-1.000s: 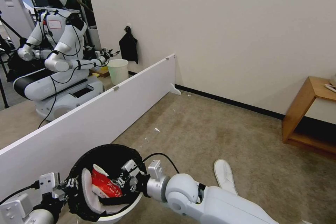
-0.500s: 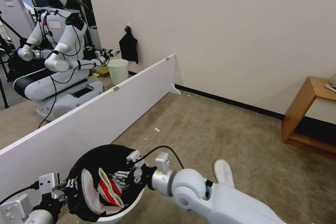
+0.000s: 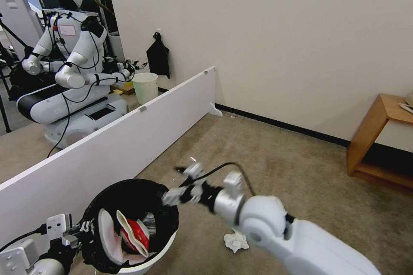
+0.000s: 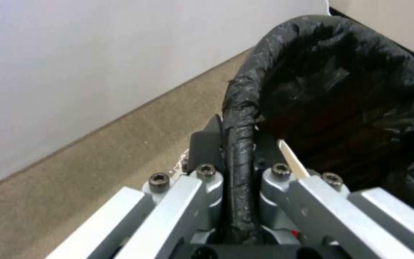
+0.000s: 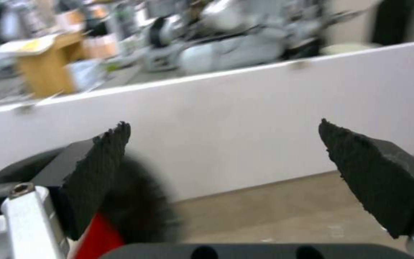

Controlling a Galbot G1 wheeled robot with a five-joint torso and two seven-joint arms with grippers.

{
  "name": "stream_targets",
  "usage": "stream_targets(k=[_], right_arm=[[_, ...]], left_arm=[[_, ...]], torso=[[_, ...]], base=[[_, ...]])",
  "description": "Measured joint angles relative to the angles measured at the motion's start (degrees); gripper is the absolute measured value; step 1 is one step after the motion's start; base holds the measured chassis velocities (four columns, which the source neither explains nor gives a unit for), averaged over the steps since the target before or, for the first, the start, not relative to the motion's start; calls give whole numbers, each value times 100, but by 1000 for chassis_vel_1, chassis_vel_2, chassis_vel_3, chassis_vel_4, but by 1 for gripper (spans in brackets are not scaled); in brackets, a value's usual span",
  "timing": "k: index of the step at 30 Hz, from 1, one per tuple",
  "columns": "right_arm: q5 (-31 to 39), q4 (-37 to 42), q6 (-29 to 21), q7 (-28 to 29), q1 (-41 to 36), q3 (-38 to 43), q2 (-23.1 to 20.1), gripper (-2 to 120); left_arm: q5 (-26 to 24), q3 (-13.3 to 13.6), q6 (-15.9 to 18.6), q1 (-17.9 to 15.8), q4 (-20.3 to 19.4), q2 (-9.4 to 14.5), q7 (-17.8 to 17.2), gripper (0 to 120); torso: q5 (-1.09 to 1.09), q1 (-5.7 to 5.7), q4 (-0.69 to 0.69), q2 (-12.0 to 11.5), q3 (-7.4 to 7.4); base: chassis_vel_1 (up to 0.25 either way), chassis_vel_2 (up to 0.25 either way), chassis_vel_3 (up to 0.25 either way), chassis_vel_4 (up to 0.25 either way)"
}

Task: Pick up the trash bin, then pick up the garbage from the floor and place it into the trash bin.

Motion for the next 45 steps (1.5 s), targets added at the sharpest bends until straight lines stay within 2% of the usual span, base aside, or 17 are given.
stream_targets(k=[5, 8, 15, 32, 45], right_arm=[[-114, 21, -15, 58, -454, 769, -98, 100], [-527, 54, -181, 218, -1219, 1637, -159, 100], [-1169, -8, -351, 291, -2065, 2184, -81, 100], [-2137, -1267, -289, -37, -2820, 2013, 143, 100], [-2419, -2213, -443, 54, -2749, 1573, 390, 100]], left_arm=[[-3, -22, 0, 12, 1, 5, 4, 4], [-5, -37, 0, -20, 16, 12, 5, 4], [-2, -5, 7, -50, 16, 19, -6, 4], [-34, -35, 23, -55, -24, 16, -16, 4], [-50, -14, 23, -65, -30, 20, -22, 4]], torso=[[0, 0, 0, 0, 0], [1, 0, -1, 0, 0], [0, 0, 0, 0, 0], [-1, 0, 0, 0, 0], [0, 0, 1, 0, 0]], base=[[0, 0, 0, 0], [0, 0, 0, 0], [0, 0, 0, 0], [0, 0, 0, 0], [0, 0, 0, 0]])
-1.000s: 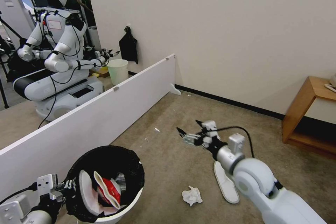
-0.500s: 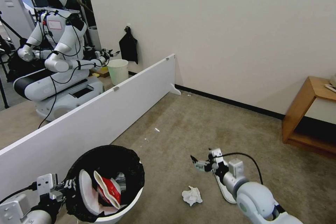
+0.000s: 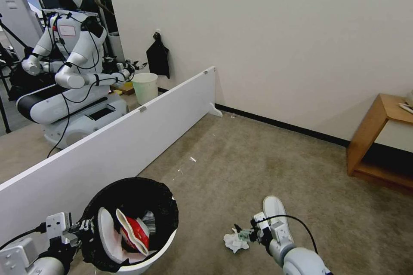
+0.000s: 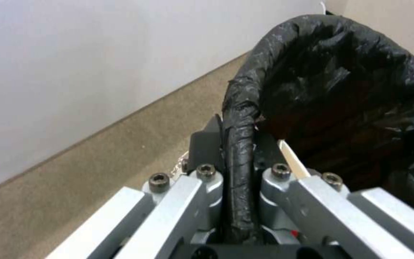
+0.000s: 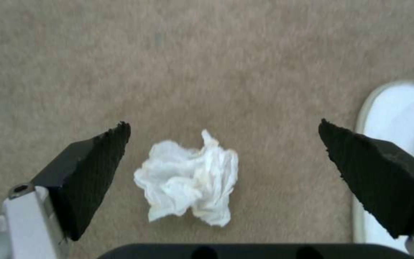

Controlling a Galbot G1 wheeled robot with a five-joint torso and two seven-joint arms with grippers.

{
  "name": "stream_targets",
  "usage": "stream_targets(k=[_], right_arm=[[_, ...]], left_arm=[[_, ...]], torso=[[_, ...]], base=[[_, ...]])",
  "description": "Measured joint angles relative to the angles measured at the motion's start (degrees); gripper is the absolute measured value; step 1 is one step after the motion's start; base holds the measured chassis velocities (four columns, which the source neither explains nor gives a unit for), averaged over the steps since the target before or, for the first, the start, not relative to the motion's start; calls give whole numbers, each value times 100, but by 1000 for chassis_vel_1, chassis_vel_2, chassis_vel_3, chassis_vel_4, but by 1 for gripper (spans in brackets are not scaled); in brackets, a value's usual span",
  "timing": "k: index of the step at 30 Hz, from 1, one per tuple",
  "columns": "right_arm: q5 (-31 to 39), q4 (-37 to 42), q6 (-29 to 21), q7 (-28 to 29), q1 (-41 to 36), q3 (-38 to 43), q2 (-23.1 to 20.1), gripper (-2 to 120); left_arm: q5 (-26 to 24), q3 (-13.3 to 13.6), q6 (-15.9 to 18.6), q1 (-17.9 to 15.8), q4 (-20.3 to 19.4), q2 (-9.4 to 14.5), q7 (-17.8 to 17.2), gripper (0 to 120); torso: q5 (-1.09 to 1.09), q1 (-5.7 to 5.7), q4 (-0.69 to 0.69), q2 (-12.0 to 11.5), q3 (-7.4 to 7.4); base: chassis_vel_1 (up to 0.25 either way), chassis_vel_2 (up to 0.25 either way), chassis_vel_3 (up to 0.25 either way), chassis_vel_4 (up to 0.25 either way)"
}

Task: Pick up the trash bin, then pick up the garbage from the floor and place it into the trash bin.

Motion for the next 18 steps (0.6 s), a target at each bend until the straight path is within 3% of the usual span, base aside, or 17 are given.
stream_targets(k=[18], right_arm=[[390, -1034, -226, -55, 602, -406, 320, 100]], left_arm=[[2, 21, 0, 0, 31, -6, -3, 4]], torso=[[0, 0, 0, 0, 0]], base=[[0, 0, 0, 0]])
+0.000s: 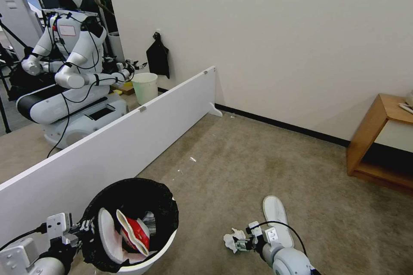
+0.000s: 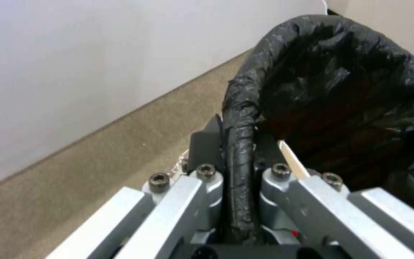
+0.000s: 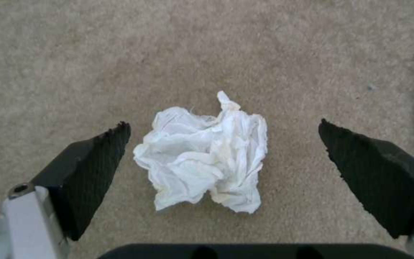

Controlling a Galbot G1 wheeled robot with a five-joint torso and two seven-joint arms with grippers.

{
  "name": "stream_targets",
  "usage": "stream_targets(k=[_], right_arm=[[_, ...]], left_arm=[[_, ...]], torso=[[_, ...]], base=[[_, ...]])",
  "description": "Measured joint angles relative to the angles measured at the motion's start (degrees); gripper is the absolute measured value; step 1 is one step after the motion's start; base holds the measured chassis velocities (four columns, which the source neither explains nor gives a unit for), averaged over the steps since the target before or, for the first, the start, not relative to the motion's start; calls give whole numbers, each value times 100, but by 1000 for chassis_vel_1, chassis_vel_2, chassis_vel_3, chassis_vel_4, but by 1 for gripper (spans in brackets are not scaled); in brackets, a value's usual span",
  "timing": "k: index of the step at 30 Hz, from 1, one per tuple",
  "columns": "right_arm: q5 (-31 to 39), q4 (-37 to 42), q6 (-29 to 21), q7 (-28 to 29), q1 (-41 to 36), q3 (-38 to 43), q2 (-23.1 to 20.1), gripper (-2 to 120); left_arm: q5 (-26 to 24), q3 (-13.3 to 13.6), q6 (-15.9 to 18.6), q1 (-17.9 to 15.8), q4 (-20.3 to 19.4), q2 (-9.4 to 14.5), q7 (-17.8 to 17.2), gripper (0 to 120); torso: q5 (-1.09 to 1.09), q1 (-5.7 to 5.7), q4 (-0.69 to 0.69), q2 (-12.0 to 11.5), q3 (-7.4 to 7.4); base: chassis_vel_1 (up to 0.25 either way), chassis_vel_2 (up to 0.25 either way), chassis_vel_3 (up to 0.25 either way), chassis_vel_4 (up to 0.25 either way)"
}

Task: Pick up the trash bin, then pick up the garbage from the floor and place it into the trash bin.

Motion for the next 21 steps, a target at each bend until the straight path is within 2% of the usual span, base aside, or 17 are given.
stream_targets(k=[5, 16, 21], right_arm=[[21, -213, 14, -52, 166, -107, 67, 100], [11, -850, 19, -189, 522, -350, 516, 100], [35, -1092, -20, -224, 636, -396, 708, 92]], left_arm=[[-2, 0, 0, 13, 0, 2, -1, 4], [-15, -13, -1, 10, 2, 4, -1, 4], [-19, -16, -2, 12, 4, 5, -1, 4]], torso=[[0, 0, -1, 0, 0], [0, 0, -1, 0, 0], [1, 0, 0, 0, 0]], base=[[0, 0, 0, 0], [0, 0, 0, 0], [0, 0, 0, 0]])
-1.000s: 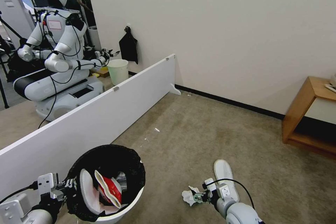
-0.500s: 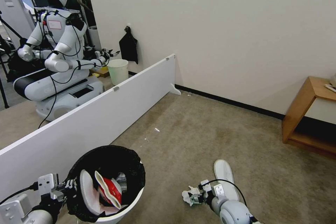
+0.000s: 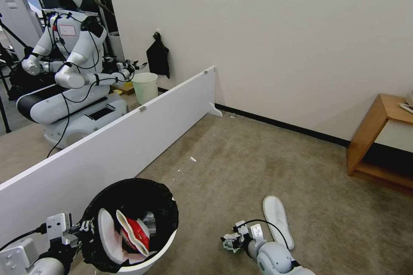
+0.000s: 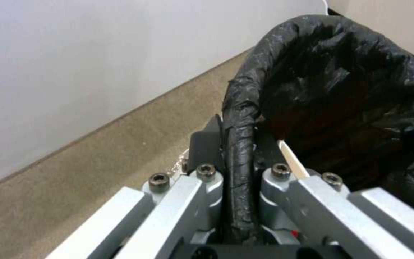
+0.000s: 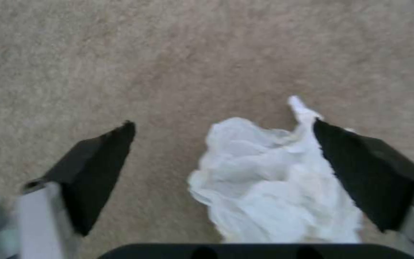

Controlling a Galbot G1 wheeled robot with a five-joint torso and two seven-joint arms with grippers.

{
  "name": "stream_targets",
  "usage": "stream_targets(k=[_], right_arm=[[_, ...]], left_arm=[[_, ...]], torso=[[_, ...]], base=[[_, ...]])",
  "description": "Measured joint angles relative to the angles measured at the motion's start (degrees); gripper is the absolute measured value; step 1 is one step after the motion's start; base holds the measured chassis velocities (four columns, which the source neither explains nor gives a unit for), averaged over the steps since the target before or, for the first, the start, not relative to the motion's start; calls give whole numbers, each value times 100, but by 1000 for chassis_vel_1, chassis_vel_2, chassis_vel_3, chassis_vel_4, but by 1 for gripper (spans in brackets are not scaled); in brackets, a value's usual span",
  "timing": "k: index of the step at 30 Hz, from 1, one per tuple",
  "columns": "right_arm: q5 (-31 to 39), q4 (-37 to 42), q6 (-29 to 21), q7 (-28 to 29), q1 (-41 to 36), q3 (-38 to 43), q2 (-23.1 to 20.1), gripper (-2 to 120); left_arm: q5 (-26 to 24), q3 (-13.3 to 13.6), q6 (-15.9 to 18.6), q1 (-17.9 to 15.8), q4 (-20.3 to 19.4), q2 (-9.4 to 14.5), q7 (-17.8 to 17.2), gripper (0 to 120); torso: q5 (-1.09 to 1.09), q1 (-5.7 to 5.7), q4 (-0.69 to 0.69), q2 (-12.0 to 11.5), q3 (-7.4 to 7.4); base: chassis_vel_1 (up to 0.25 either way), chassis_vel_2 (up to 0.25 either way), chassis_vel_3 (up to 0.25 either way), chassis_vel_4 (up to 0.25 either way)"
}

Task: Pick up the trash bin, then pick up the garbage from the floor and place it into the trash bin.

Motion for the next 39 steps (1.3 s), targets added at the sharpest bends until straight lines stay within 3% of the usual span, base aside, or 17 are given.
stream_targets(k=[2, 4, 8, 13, 15, 23, 24, 39], right_arm=[[5, -98, -90, 52, 35, -27, 56, 78], [20, -111, -132, 77, 40, -29, 59, 77], [73, -200, -342, 218, 50, 2, 70, 57], [98, -210, -467, 284, 38, 54, 51, 44], [138, -210, -536, 321, 17, 104, 33, 31], [225, -233, -644, 385, 2, 165, 23, 11], [250, -238, -666, 394, -3, 186, 17, 2], [227, 372, -666, 485, -224, 338, -275, 0]], left_arm=[[-6, -4, -1, 0, 0, 0, 0, 4], [-9, -5, -1, 1, 1, 1, 0, 4], [-17, -9, -2, 15, -6, 0, 0, 4], [-20, -13, -3, 27, -21, 0, 0, 4], [-22, -14, -3, 44, -48, -5, 0, 4], [-22, -15, -4, 78, -89, -24, 1, 4], [-22, -15, -4, 95, -105, -29, 1, 4], [-6, -16, -5, 169, -208, -54, -14, 4]], torso=[[-1, 0, -1, 0, 0], [-1, 0, -1, 0, 0], [-1, 0, -1, 0, 0], [-1, 0, -1, 0, 0], [-1, 0, -1, 0, 0], [-1, 0, -1, 0, 0], [-1, 0, -1, 0, 0], [0, 0, -1, 0, 0]], base=[[0, 0, 0, 0], [0, 0, 0, 0], [0, 0, 0, 0], [0, 0, 0, 0], [0, 0, 0, 0], [0, 0, 0, 0], [0, 0, 0, 0], [0, 0, 0, 0]])
